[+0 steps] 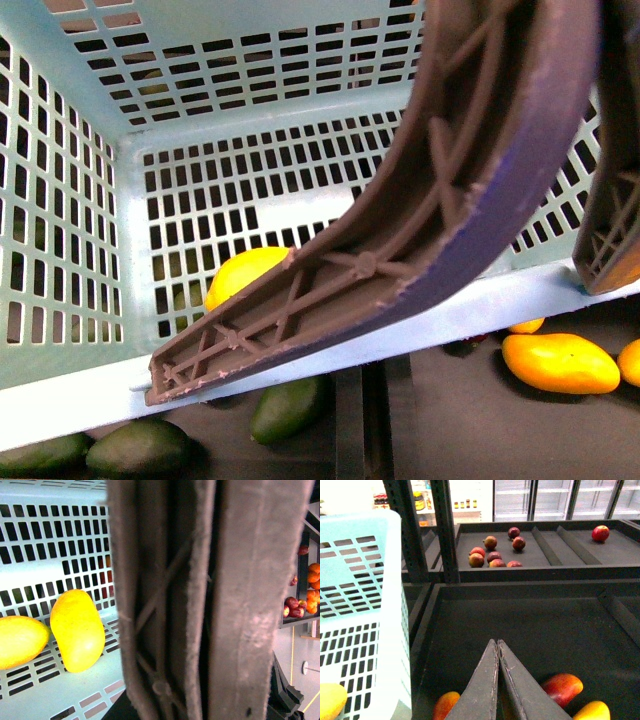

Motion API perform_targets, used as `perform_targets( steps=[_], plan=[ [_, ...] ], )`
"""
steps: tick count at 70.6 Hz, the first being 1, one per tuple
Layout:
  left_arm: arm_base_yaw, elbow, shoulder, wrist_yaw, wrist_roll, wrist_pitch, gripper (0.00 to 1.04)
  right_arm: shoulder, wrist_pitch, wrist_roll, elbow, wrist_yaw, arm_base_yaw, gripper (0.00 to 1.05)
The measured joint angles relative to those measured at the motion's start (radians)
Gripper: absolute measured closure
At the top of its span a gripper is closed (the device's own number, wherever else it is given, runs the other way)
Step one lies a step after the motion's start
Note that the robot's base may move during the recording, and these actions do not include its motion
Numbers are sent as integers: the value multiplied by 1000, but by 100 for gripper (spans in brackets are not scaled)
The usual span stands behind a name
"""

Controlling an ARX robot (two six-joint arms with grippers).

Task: Pick lemon and mango into basket

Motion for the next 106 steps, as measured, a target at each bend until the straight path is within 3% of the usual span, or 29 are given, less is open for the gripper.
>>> perform_targets(
  steps=[62, 70, 93, 106],
  plan=[
    [0, 0, 0, -1, 0, 0, 89, -287, -233, 0, -28, 0, 0, 103],
    [0, 0, 0, 0, 0, 0, 89, -420, -394, 0, -27, -1, 0, 103],
    [0, 0, 0, 0, -2, 0, 89, -456, -408, -1, -27, -1, 0, 103],
    [0, 0, 0, 0, 0, 0, 89, -457, -408, -2, -27, -1, 0, 74]
  ],
)
